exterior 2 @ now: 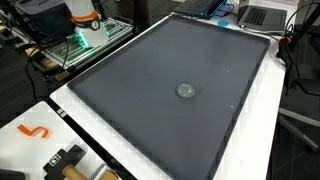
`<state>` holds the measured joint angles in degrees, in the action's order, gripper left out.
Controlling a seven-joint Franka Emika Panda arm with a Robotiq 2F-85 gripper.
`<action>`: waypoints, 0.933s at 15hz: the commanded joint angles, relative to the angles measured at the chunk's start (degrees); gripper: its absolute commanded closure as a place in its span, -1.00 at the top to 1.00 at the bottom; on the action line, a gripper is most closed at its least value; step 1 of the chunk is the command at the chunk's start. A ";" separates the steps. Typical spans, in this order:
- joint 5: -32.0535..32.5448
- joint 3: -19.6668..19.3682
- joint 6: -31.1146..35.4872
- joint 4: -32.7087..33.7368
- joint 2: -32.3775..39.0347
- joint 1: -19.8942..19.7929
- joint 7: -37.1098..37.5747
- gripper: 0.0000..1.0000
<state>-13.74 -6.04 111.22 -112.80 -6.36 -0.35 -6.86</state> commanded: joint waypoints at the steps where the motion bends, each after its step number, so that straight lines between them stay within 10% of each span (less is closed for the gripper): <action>1: 0.06 0.04 -1.33 11.29 12.44 -1.77 -2.95 1.00; 14: -2.68 3.32 1.09 25.17 32.59 -9.07 -7.86 1.00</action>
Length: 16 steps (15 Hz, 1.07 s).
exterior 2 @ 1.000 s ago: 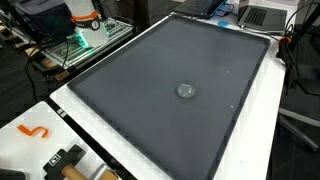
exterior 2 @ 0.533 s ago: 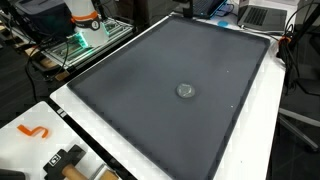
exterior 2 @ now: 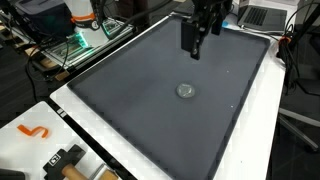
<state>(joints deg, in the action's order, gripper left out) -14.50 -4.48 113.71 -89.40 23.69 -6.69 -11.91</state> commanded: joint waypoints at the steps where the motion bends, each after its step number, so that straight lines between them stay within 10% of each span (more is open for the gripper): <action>1: -2.57 2.02 -1.17 1.49 3.08 -3.49 -3.70 1.00; 16: -13.57 4.05 1.45 -1.22 9.63 -11.42 -12.99 1.00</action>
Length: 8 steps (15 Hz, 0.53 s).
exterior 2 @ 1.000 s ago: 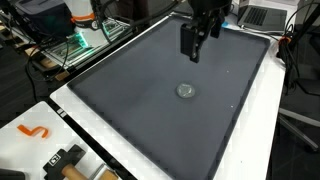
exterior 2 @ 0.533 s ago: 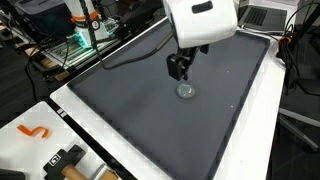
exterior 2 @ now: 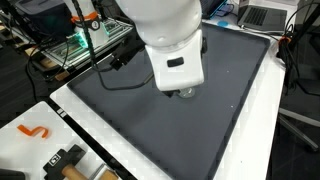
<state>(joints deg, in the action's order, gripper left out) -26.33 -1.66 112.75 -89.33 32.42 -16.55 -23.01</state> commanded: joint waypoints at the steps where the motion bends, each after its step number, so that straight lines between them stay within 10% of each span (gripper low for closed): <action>1: -1.60 1.24 2.88 -1.36 1.28 -1.62 -1.81 1.00; 8: -1.57 1.82 5.78 -2.03 2.70 -1.53 -0.13 1.00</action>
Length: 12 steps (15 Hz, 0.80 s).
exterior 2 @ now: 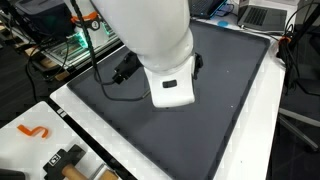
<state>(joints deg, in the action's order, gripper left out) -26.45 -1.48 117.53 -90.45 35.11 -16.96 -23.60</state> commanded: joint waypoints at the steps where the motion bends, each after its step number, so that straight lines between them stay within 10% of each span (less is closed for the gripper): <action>1: -1.74 1.82 0.82 -0.90 -0.07 -1.05 0.86 1.00; 12: 7.42 -0.54 1.48 -1.56 -3.93 6.71 16.95 1.00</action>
<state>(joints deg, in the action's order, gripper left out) -24.00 -0.21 117.88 -90.31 33.51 -13.34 -11.83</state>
